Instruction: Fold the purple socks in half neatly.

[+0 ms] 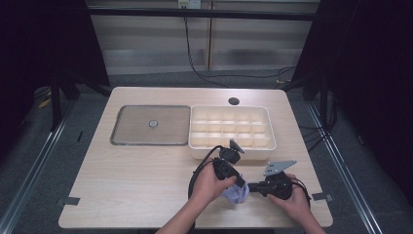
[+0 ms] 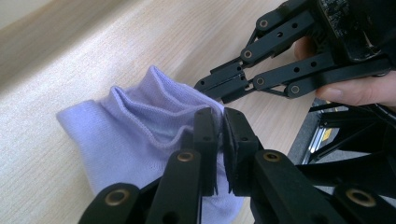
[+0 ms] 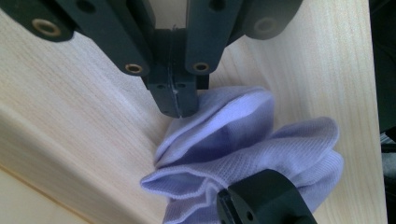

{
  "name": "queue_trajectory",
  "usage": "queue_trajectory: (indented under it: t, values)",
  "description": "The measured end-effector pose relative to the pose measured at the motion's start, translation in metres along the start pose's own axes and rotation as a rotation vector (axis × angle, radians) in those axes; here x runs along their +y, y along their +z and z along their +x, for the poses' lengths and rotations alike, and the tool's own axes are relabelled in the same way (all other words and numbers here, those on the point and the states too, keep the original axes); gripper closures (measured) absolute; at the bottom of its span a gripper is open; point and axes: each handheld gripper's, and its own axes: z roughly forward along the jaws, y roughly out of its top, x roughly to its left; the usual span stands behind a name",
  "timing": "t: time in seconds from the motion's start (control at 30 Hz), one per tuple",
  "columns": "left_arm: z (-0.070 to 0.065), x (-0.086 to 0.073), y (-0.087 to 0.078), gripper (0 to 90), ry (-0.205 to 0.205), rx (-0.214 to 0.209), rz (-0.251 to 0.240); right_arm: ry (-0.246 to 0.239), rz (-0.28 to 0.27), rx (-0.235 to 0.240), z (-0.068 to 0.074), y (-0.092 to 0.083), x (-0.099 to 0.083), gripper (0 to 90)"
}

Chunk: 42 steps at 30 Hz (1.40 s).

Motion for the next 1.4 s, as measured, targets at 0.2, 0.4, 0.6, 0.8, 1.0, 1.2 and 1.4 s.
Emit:
queue_trajectory:
  t: [0.2, 0.4, 0.6, 0.8, 1.0, 1.2, 1.4]
  values:
    - [0.0, 0.0, 0.002, 84.4, 0.003, 0.001, -0.003, 0.001, -0.002, 0.002, 0.0, 0.0, 0.0, 90.0]
    - [-0.001, 0.0, 0.005, 84.1, -0.001, 0.004, -0.01, 0.0, -0.002, 0.001, 0.0, 0.0, 0.0, 90.0]
    - [0.0, -0.002, 0.011, 83.5, 0.013, 0.023, 0.009, -0.001, -0.004, 0.003, 0.0, 0.001, 0.0, 90.0]
    - [0.0, -0.003, 0.014, 83.0, 0.007, 0.018, 0.005, -0.001, -0.004, 0.003, 0.0, 0.001, 0.0, 90.0]
    - [0.001, -0.004, 0.01, 78.2, 0.007, 0.012, -0.002, -0.003, -0.004, 0.001, 0.0, 0.0, 0.0, 90.0]
    - [0.002, -0.005, 0.007, 74.9, 0.007, 0.011, -0.011, -0.001, -0.005, 0.002, 0.0, 0.0, 0.0, 90.0]
    - [0.001, -0.005, 0.003, 72.6, 0.01, 0.015, -0.024, -0.002, -0.007, 0.002, 0.0, 0.0, 0.0, 90.0]
